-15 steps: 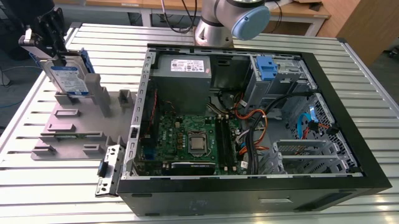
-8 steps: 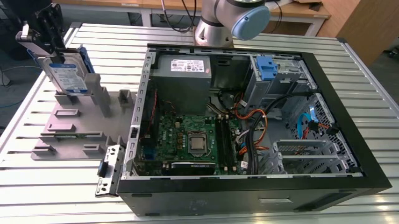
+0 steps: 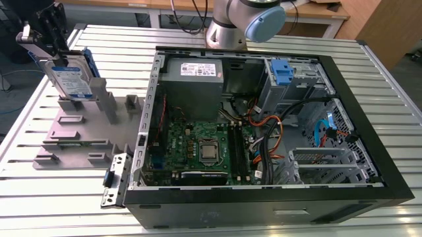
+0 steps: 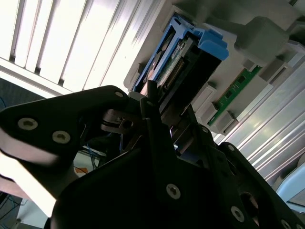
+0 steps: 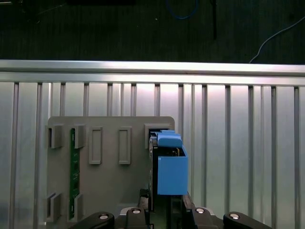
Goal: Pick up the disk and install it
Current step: 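Pick up the disk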
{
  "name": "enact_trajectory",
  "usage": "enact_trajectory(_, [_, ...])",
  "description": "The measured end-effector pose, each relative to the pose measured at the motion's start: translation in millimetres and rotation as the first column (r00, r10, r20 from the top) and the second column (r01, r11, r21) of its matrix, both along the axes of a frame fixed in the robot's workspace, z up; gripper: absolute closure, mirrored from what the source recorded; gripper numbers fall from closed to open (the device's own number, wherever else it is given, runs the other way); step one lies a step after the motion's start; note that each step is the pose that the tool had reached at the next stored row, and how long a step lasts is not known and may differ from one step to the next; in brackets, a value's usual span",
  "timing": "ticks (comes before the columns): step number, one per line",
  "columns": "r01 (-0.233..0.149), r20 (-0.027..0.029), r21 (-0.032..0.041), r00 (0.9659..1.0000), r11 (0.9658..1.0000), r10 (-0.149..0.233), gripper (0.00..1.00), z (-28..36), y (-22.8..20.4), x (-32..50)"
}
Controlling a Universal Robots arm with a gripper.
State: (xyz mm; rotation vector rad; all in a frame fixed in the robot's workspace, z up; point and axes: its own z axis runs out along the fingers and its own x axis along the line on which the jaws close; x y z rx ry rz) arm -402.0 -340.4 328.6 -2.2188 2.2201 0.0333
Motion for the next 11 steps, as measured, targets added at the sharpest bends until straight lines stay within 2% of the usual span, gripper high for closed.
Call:
enact_trajectory(4, [0.0,-0.0002,-0.0001,1.0,1.0,0.0,0.65,0.4,0.0,0.0])
enact_trajectory(11, [0.0,0.0,0.0,1.0,1.0,0.0,0.65,8.3,0.0,0.0])
